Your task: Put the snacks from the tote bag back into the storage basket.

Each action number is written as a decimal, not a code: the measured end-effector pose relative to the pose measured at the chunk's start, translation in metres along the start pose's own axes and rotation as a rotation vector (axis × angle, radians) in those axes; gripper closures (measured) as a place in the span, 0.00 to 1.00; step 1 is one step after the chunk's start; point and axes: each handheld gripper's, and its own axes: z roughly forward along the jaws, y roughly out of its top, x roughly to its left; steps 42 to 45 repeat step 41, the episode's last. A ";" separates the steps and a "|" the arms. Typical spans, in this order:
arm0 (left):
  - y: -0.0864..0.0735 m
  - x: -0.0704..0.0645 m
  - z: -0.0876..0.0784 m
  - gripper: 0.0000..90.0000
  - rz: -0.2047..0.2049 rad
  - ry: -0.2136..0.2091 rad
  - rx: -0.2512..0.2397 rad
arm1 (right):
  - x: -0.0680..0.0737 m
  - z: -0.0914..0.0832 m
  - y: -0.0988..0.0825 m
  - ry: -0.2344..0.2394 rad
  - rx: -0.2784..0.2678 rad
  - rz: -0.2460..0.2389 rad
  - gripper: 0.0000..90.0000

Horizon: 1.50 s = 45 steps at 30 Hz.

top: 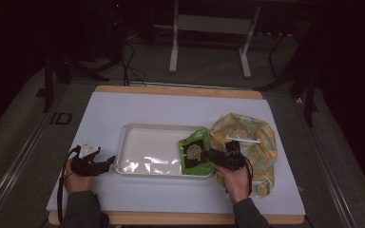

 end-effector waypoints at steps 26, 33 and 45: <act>0.000 0.000 0.000 0.33 -0.002 0.001 0.000 | 0.005 -0.019 0.017 -0.071 0.027 -0.150 0.77; 0.000 0.000 0.000 0.33 -0.004 0.003 0.004 | -0.001 -0.029 0.026 -0.108 0.027 -0.175 0.86; 0.001 0.000 0.002 0.32 -0.007 0.009 0.026 | -0.019 -0.049 0.034 -0.156 -0.008 -0.161 0.90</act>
